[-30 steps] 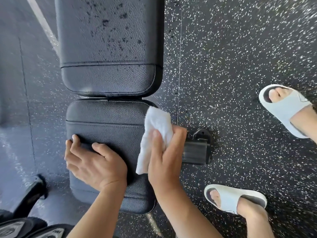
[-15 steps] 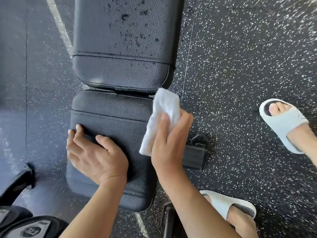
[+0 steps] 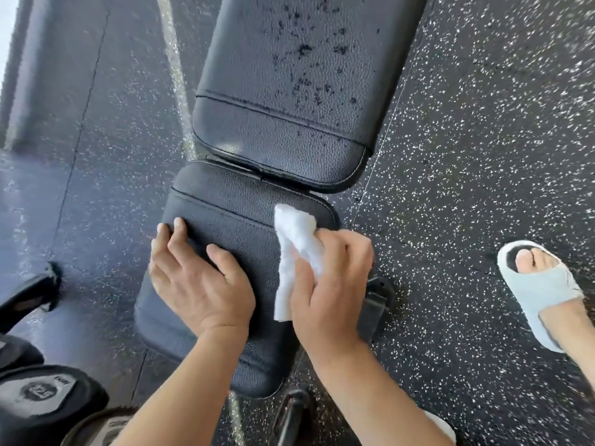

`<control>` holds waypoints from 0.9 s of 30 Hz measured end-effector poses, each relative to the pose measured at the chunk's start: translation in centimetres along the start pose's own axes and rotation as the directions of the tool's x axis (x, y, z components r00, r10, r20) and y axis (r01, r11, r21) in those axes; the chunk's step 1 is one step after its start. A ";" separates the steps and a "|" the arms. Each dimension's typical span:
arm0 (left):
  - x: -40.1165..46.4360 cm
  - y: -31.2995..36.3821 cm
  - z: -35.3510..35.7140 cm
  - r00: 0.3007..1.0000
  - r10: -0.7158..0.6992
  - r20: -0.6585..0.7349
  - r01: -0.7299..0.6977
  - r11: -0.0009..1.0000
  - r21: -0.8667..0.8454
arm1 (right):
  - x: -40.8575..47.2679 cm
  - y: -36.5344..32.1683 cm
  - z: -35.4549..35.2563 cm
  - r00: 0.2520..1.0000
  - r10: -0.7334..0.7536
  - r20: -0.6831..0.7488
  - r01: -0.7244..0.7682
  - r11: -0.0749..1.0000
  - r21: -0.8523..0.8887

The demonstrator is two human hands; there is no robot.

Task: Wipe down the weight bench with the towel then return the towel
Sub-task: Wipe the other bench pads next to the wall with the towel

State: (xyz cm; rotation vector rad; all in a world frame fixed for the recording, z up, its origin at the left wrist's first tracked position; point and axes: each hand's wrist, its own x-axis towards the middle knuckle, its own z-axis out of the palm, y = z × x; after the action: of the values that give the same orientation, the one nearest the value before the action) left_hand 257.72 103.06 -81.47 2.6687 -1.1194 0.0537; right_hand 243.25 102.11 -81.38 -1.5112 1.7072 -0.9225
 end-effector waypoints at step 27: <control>0.3 0.9 -1.4 0.994 -0.086 0.066 0.088 0.995 -0.038 | 14.0 -2.1 1.1 0.163 -0.689 0.706 0.906 0.387 0.169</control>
State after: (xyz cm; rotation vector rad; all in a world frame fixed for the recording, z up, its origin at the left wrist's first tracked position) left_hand 257.37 102.62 -79.90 2.6964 -1.0097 -0.0711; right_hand 243.80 87.98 -80.55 -2.6640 0.3056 -0.3698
